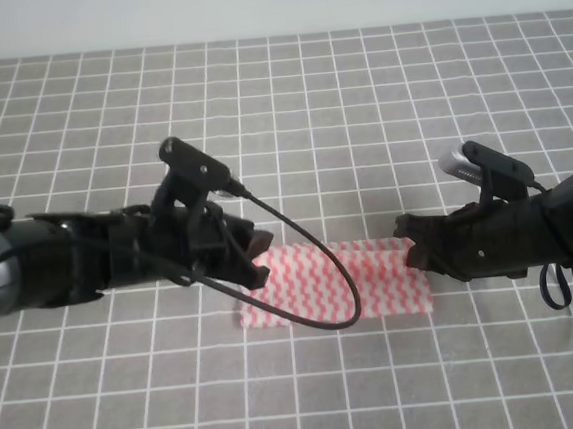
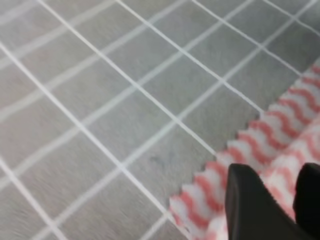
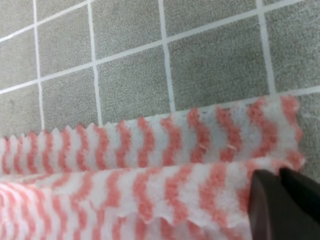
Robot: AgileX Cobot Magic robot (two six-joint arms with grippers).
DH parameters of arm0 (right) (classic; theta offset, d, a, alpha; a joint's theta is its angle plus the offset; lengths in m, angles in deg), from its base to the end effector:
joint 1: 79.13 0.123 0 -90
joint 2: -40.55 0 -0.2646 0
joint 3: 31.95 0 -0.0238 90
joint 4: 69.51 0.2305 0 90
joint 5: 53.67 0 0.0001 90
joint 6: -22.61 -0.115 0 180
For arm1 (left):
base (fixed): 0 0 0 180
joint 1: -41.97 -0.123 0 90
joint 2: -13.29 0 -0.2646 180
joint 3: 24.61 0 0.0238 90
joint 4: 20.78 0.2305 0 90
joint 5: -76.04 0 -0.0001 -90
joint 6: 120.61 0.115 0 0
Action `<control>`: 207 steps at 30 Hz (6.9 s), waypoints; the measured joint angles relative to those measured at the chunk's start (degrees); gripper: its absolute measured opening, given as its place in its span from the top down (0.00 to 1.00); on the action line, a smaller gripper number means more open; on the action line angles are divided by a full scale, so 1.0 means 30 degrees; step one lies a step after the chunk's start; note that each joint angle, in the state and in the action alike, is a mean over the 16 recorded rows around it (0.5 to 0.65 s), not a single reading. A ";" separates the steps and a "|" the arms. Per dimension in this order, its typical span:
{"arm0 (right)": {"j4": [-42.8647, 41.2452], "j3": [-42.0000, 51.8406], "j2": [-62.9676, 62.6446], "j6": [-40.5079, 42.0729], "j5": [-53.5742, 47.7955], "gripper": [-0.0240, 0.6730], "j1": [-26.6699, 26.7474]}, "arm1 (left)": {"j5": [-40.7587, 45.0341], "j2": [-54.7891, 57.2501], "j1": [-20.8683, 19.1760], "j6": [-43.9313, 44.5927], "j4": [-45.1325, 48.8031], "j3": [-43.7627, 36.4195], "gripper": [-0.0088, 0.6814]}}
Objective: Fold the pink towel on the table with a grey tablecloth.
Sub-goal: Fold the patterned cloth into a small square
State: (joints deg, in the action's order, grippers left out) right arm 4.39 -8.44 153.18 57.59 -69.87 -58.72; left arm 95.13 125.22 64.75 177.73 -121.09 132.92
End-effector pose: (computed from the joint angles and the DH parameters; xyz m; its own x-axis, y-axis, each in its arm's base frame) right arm 0.3161 0.1506 0.1317 -0.8763 0.3109 -0.3680 0.0612 0.8296 0.5550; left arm 0.3199 -0.1746 0.1530 -0.3982 0.4751 -0.7847 0.7446 0.6670 0.0259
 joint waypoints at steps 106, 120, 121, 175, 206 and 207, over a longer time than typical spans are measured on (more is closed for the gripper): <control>-0.9863 -0.1298 -0.3243 -0.5657 -0.4542 0.99 -0.1118 | 0.3557 0.1501 -0.0029 -1.6840 0.9609 0.1256 0.99; -0.9830 -0.1795 -0.2337 -0.5650 -0.4536 0.99 -0.1134 | 0.5063 0.1013 -0.0029 -1.7846 1.1103 0.1524 0.99; -0.9830 -0.1816 -0.2320 -0.5652 -0.4574 0.99 -0.1133 | 0.5148 0.0928 -0.0029 -1.8068 1.1411 0.1548 0.99; -1.2873 -0.3044 -0.1799 -0.8004 -0.6350 0.89 -0.1127 | 0.8541 0.2780 -0.2472 -2.0586 1.2279 0.3763 0.99; -1.0514 -0.3057 0.0779 -0.7538 -0.5076 0.67 -0.1123 | 0.7964 0.3025 -0.2477 -2.0969 1.3343 0.3764 0.99; -1.0353 -0.3057 0.0789 -0.7377 -0.5039 0.67 -0.1124 | 0.7975 0.3025 -0.2477 -2.0969 1.3338 0.3764 0.99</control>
State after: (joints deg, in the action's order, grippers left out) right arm -26.67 -17.61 155.55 35.46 -84.99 -62.09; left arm 119.05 134.29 57.32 114.82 -81.08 144.22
